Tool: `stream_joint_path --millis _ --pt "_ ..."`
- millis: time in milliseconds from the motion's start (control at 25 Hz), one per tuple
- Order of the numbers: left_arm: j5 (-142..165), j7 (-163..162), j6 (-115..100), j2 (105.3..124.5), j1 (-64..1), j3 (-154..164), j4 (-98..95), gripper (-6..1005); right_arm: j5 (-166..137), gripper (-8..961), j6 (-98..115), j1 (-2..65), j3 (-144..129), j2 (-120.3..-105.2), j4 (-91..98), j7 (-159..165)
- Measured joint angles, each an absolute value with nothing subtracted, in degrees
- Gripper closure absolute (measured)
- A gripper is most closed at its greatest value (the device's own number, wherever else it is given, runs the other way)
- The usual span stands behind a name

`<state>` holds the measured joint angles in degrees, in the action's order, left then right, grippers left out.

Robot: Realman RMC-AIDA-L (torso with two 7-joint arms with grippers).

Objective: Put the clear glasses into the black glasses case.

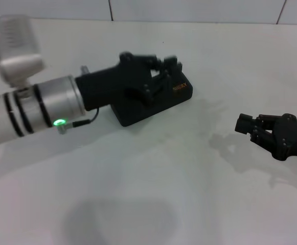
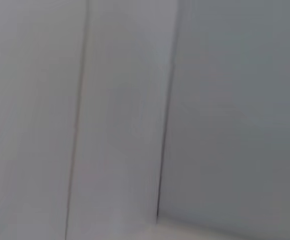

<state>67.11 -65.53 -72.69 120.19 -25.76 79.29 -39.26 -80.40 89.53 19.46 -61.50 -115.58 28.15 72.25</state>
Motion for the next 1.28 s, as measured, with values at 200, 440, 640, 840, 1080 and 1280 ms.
stream_joint_path --millis 200,440,640,840,1080,1280 --pt "63.3 -63.1 -77.6 119.77 -19.3 82.1 -46.9 860 -80.5 813 90.7 19.2 -61.4 -115.44 28.6 71.3" --pt "64.5 -64.4 -81.7 119.43 -14.3 82.0 -46.8 604 -82.8 751 98.5 19.9 -61.5 -114.87 31.5 64.4" --pt "69.3 -64.3 -85.0 118.27 -11.4 80.5 -47.4 417 -85.7 653 99.9 19.2 -61.1 -114.65 40.9 68.1" --pt "75.0 -67.8 -89.9 117.01 -10.0 75.5 -47.4 308 -89.0 511 98.7 19.4 -61.3 -115.18 47.9 69.8" --pt "77.3 -67.1 -96.5 116.78 -8.6 71.9 -47.2 175 -90.2 272 97.0 20.0 -62.7 -115.38 48.6 69.8" --pt "79.9 -66.9 -97.6 116.38 -8.5 71.8 -47.7 107 -92.2 129 96.9 20.7 -64.2 -115.51 49.2 69.5"
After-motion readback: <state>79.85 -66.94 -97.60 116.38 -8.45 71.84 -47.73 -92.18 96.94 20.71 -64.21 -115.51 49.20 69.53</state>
